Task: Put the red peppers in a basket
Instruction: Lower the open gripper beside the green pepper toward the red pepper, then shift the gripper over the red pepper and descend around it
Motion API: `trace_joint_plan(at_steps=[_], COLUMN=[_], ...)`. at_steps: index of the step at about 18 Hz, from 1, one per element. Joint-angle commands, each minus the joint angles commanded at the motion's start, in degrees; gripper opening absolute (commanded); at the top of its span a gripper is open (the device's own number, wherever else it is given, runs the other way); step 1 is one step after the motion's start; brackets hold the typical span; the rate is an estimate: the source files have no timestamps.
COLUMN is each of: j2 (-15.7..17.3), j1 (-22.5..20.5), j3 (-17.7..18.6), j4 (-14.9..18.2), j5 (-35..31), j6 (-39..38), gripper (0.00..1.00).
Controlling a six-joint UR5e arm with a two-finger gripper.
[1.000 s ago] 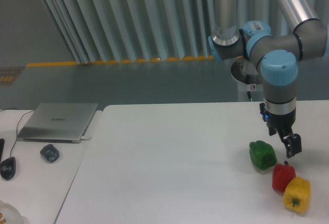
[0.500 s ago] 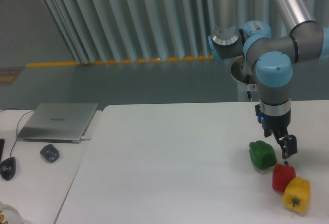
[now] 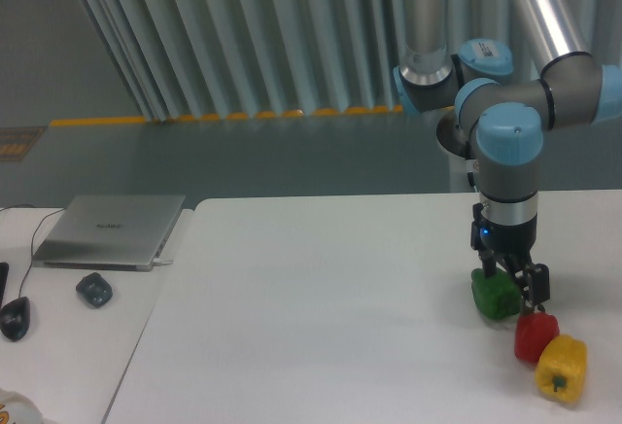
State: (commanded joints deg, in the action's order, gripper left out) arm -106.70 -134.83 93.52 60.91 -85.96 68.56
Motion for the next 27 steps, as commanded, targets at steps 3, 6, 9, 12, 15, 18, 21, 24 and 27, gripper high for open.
trace_joint_plan(at_steps=[3, 6, 9, 12, 15, 18, 21, 24, 27], j2=[-0.44, -0.26, -0.26, -0.96, -2.1, -2.81, -2.99, -3.34, -4.13], j1=[0.88, -1.31, -3.16, -3.86, -3.43, -3.42, -3.51, -3.51, -3.51], j3=[-0.09, -0.44, -0.44, 0.0, 0.09, 0.26, 0.0, -0.17, -0.61], j4=[-0.09, 0.61, 0.7, 0.7, 0.7, 0.62, 0.62, 0.7, 0.62], j5=[-0.87, -2.02, -1.93, -2.02, -2.98, -4.31, -4.31, -4.31, -4.31], j6=[-5.27, -6.76, -11.86, -12.75, -12.84, -12.84, -12.75, -13.01, -14.42], gripper=[1.0, 1.0, 1.0, 1.0, 1.0, 1.0, 1.0, 1.0, 1.0])
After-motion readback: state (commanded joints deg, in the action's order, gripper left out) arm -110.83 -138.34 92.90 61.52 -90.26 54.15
